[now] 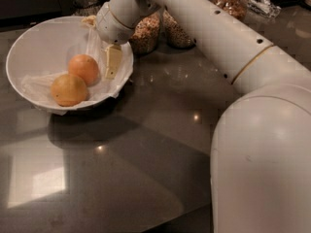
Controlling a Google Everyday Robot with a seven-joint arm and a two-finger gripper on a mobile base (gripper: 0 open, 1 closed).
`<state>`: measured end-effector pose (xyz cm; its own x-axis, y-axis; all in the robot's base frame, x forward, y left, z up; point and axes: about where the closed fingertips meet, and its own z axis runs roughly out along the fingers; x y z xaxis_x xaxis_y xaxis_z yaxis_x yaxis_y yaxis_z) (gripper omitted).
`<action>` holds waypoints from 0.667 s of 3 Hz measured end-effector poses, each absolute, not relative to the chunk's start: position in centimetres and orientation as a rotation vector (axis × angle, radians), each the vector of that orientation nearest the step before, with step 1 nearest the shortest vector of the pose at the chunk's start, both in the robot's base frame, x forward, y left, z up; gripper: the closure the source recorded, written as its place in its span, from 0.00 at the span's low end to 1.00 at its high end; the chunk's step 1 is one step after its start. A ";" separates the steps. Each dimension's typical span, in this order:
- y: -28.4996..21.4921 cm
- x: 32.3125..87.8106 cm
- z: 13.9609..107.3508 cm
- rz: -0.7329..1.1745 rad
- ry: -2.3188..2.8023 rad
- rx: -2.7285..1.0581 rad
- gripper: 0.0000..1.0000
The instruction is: Pick orange from white bowl
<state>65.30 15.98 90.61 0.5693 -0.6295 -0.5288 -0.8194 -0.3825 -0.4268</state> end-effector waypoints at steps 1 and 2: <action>17.2 66.0 90.3 0.396 1.117 -2.154 0.00; 18.3 65.6 90.6 0.411 1.082 -2.182 0.04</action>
Offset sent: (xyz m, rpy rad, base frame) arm -0.0007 0.0310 0.0113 -0.0040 0.0037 0.1086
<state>65.57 18.30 90.65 0.6084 -0.5863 -0.5348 -0.7936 -0.4406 -0.4197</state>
